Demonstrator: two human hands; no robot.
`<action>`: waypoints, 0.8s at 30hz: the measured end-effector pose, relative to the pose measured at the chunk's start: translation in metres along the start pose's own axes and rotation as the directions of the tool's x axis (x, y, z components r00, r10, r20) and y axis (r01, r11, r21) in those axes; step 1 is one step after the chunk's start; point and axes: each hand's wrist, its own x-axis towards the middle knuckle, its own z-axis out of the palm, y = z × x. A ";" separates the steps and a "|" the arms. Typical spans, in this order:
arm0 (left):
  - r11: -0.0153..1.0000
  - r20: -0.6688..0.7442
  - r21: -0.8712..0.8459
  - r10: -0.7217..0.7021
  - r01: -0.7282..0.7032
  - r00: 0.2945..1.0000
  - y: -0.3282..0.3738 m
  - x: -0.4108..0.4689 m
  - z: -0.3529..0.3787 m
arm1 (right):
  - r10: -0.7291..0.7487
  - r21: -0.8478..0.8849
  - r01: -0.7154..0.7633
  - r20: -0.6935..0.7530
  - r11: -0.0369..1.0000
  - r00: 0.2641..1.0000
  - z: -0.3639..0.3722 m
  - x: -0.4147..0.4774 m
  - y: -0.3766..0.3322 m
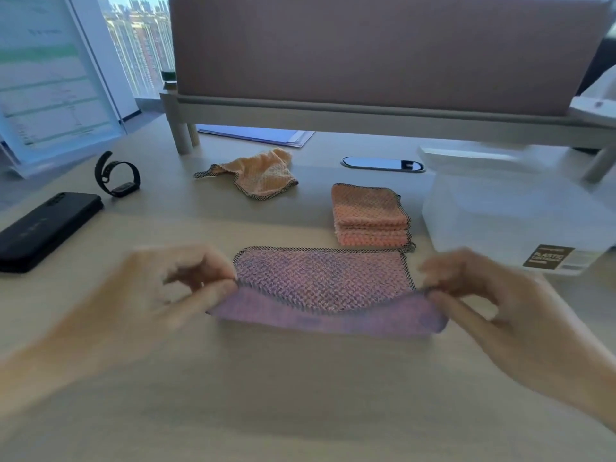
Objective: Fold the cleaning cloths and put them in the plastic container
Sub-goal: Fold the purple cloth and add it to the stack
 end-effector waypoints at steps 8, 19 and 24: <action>0.968 0.019 -0.084 -0.237 0.238 0.971 -0.040 0.077 0.021 | 0.279 0.201 -0.272 -0.008 0.941 0.960 0.029 0.088 0.043; 0.931 -0.081 0.235 -0.268 0.280 0.960 -0.054 0.078 0.041 | 0.345 -0.019 -0.349 -0.111 0.937 0.932 0.053 0.088 0.063; 0.923 -0.122 0.260 -0.260 0.284 0.958 -0.054 0.076 0.043 | 0.322 0.010 -0.324 -0.148 0.946 0.935 0.056 0.084 0.063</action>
